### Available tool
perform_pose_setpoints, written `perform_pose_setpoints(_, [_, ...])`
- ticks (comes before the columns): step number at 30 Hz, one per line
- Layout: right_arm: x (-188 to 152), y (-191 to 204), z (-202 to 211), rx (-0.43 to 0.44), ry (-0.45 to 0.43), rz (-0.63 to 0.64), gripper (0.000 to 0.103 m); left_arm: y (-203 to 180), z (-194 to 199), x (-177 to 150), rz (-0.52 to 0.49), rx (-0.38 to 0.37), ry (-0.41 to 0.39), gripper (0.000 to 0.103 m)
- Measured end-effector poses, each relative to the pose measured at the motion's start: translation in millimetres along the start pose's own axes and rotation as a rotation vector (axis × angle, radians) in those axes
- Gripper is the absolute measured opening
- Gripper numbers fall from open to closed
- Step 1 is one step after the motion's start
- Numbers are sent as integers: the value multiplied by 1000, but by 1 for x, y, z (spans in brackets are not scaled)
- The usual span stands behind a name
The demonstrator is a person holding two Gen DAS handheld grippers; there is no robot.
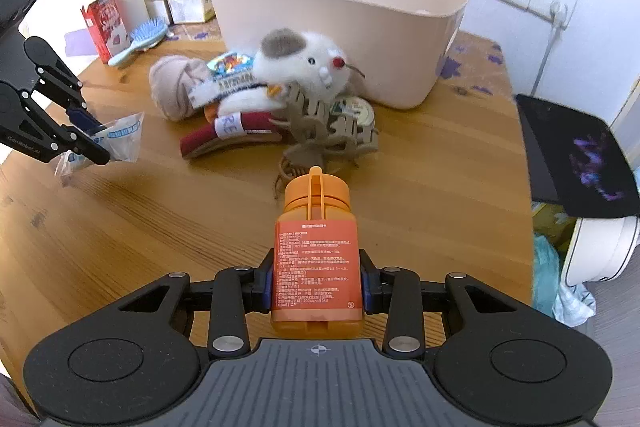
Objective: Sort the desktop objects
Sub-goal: 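Carry the bread packet and orange bottle up over the basket with both tools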
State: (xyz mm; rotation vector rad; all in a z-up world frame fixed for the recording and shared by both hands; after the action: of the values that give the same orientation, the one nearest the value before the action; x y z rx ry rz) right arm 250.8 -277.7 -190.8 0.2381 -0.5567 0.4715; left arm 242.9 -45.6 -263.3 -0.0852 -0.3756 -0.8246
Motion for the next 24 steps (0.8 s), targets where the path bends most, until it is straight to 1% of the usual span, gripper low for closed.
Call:
perform_pose_setpoints(5, [7,5,17,-3,-35,8,36,2,21,3,6,23,-42,20])
perform_pose_setpoints(10, [15,8,31,-9,-67,17,36,3,39,13,4,41,-82,20])
perform_pose_setpoints(13, [22,8,39,-28,-97,24,36,7,50,20,1,56,-112,20])
perform_pose_setpoints(19, [38,3,51,-71,-128,25,36,14,72,36,-17,84,-171,20])
perform_pose_setpoints(24, [60,-1,66,-97,-187,37,36,21,86,49,-42,108,-208,20])
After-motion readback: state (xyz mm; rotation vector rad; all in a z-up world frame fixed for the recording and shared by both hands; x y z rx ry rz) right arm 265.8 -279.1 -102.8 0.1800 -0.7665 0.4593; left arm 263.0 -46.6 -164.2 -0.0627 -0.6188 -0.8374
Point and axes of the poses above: each gripper's, at about its wrist camera, not at the fingertips, and z roughly against the way its jaws point, y to its left, x to its top, the point moved 10 cm from there along -z, roughly the way its jaws point, and after that the axes turned 6 degrees about -z, right-handed, at the moved point
